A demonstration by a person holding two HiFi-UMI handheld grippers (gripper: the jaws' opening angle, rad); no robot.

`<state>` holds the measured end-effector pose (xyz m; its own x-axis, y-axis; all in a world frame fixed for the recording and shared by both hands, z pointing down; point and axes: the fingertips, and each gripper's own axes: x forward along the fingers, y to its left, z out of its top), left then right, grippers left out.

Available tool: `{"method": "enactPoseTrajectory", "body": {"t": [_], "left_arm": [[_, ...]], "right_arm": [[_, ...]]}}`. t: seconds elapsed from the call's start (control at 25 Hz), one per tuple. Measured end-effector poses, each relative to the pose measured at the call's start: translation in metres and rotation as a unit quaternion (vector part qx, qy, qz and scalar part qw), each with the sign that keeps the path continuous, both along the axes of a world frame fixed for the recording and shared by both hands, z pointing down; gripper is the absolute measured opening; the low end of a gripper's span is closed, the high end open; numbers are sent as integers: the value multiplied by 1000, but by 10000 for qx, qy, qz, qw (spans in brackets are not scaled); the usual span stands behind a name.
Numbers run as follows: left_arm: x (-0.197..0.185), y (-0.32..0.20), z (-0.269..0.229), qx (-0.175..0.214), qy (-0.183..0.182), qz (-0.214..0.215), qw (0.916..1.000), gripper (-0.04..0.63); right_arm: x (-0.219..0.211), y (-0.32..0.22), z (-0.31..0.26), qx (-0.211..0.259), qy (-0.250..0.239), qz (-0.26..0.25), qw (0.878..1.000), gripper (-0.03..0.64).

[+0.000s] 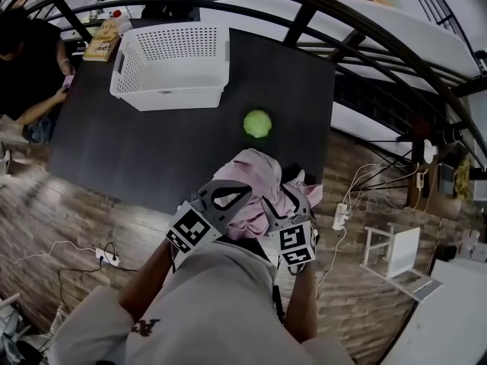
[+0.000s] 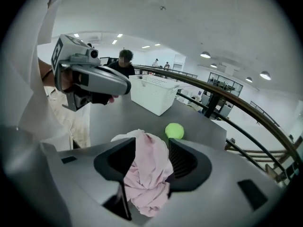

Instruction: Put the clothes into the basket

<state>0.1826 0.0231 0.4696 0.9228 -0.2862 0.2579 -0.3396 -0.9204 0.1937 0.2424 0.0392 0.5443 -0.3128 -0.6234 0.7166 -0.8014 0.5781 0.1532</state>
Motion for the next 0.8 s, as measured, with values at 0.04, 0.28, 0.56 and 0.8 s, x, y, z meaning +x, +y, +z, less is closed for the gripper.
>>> {"method": "enactPoseTrajectory", "body": {"t": [0.04,0.28,0.56,0.8], "left_arm": [[2,1,3,-26,-26,24,10000,3],[11,7,13,-122,-133,110,9998,3],[14,11,23,-265,-217,58,9994,3],[14,12,31,-358,-311,26,9989,3]], "right_arm": [[0,2,9,-138,23,-58,9999,226],[-4,13,56,-739,192,-512,9958,345],[-4,19,93,-1048,373,-859,9901,414],[-6,17,126,-1374,562,-1154,9822,460]]}}
